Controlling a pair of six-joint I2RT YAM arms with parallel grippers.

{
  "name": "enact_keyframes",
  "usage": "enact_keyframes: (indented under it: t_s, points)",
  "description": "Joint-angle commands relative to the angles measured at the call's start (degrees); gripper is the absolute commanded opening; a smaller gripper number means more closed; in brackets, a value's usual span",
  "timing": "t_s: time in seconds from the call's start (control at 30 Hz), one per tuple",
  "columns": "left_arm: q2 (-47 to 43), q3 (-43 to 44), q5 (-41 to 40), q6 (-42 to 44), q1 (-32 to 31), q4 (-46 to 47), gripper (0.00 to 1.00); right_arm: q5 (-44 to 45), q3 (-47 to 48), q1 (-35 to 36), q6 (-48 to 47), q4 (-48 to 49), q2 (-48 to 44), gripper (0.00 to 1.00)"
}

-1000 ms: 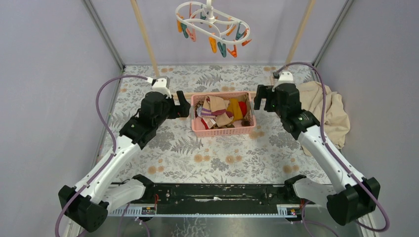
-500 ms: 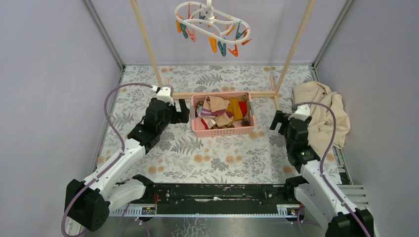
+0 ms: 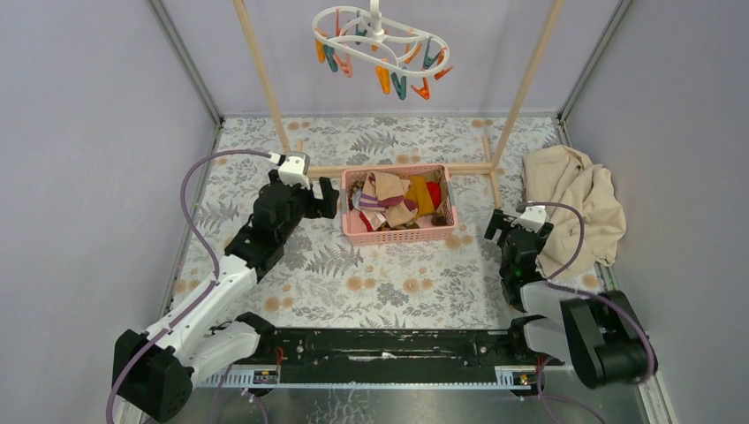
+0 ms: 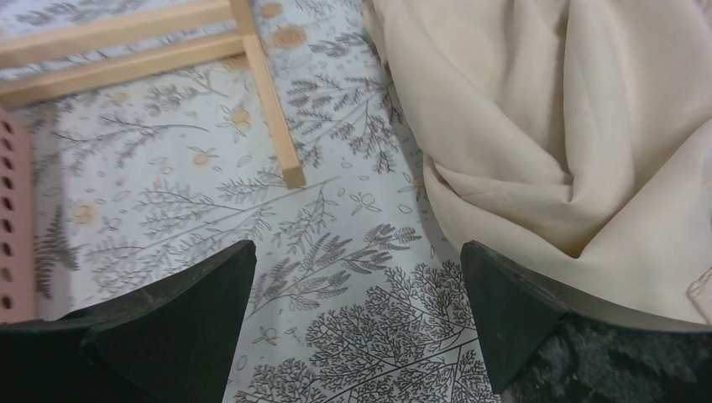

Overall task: Remove the socks clipped to the hanger
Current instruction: Reset both arms

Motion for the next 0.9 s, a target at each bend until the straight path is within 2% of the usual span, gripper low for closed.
enact_keyframes:
  t_s: [0.0, 0.13, 0.23, 0.37, 0.6, 0.67, 0.73, 0.8, 0.87]
  points:
    - [-1.6, -1.8, -2.0, 3.6, 0.4, 4.4, 0.99, 4.1, -0.9, -1.3, -0.8, 23.9, 11.1, 1.0]
    - [-3.1, -3.4, -3.4, 4.6, 0.6, 5.1, 0.99, 2.9, -0.2, -3.0, -1.1, 29.2, 17.1, 1.0]
    - [-3.7, -5.1, -4.7, 6.2, 0.9, 6.8, 0.99, 1.2, -1.2, -4.1, -1.3, 37.4, 22.7, 1.0]
    - [-3.6, -7.1, -7.0, 7.1, 2.0, 9.9, 0.99, -7.3, 1.4, -4.2, -4.4, 34.4, 25.8, 1.0]
    - [-2.0, -14.7, -10.8, 7.8, 6.3, 21.7, 0.99, -11.2, 0.2, -4.1, -6.6, 38.3, 27.1, 1.0]
    - [-0.9, -18.0, -11.3, 8.3, 8.4, 27.7, 0.99, -10.6, 0.8, -4.1, -6.4, 36.9, 26.9, 0.99]
    - [1.2, -21.0, -10.4, 8.4, 11.2, 34.0, 0.99, -8.8, 2.9, -4.2, -5.9, 31.7, 26.5, 1.0]
    - [4.6, -22.8, -10.9, 8.5, 12.3, 39.9, 0.99, -7.2, 6.2, -4.3, -4.8, 25.8, 26.5, 1.0]
    - [8.9, -24.1, -11.6, 8.6, 13.1, 45.8, 0.99, -6.7, 6.6, -4.2, -4.5, 24.7, 26.2, 1.0]
